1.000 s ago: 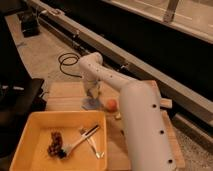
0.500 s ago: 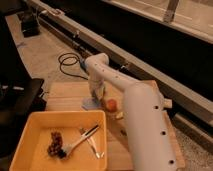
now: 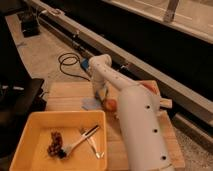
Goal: Wipe table surface with sponge
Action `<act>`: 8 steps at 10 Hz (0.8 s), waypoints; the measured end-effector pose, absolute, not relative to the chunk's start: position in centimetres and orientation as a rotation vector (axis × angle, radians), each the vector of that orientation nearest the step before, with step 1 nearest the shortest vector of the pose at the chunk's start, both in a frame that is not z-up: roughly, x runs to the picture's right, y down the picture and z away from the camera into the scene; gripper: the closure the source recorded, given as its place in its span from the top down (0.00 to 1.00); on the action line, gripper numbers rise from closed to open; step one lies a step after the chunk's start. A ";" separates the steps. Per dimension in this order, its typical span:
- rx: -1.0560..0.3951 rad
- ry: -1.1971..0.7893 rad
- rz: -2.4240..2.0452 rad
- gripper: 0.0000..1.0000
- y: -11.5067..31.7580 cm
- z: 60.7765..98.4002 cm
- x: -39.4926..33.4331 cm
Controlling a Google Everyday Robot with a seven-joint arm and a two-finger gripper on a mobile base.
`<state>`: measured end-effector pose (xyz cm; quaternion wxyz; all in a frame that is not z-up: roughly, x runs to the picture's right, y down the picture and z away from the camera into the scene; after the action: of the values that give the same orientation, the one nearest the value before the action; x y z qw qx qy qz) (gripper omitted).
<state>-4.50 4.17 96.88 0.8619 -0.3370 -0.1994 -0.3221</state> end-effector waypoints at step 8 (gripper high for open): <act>-0.736 -0.463 -0.735 0.00 6.1 94.9 -7.5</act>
<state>-7.49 6.08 94.94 0.8423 -0.3483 -0.2191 -0.3480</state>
